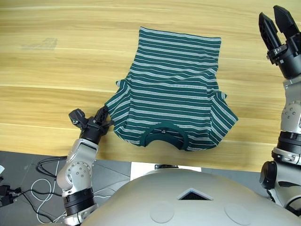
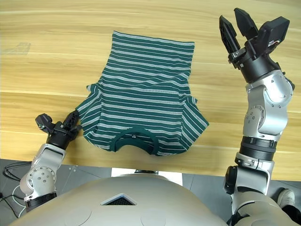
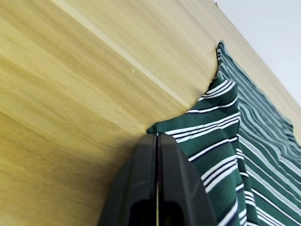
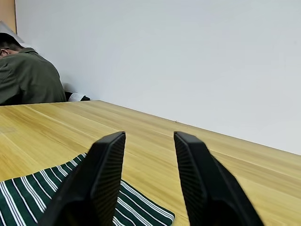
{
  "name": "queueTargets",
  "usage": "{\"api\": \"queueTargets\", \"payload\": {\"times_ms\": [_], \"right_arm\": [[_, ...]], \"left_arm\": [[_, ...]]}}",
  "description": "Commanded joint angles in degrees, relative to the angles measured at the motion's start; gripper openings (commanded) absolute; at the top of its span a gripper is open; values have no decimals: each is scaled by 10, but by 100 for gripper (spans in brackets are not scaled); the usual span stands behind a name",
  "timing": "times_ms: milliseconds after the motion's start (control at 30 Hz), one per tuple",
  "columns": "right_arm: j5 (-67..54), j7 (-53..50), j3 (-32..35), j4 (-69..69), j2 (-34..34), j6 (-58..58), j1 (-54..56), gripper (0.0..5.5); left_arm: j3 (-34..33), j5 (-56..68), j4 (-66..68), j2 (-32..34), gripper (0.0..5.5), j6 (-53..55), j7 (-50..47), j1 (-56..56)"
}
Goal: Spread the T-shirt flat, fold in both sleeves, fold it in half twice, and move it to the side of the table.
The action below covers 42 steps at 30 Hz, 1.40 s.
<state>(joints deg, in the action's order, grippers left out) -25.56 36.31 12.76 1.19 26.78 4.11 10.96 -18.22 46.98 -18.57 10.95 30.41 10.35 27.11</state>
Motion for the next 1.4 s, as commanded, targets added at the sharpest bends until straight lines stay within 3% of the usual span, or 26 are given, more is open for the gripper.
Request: {"api": "queueTargets", "payload": {"times_ms": [33,233,567,800,1167,1267,1400], "right_arm": [[9,6,-7,-5,-5,-7,4,191],[9,4,-9,-5,-8,-10,1,191],[13,5,-8,-9,-12,-14,-2,191],[17,10,-15,-17,-17,-21,-10,191],[2,4,-2,15,-17,-5,-30,191],[4,3,-3,7,-19,-7,-29,191],[-31,29,-2,14,-14,29,-42,191]], "left_arm": [[-4,-26,-63,3,1,-45,23,12],[24,-98,-139,17,1,-94,36,29],[208,-343,-140,100,1,-171,101,86],[244,-350,-161,96,1,-210,127,87],[274,-453,-102,109,17,-165,91,57],[283,-441,-117,109,74,-184,109,58],[256,-214,-294,131,136,-244,223,127]]}}
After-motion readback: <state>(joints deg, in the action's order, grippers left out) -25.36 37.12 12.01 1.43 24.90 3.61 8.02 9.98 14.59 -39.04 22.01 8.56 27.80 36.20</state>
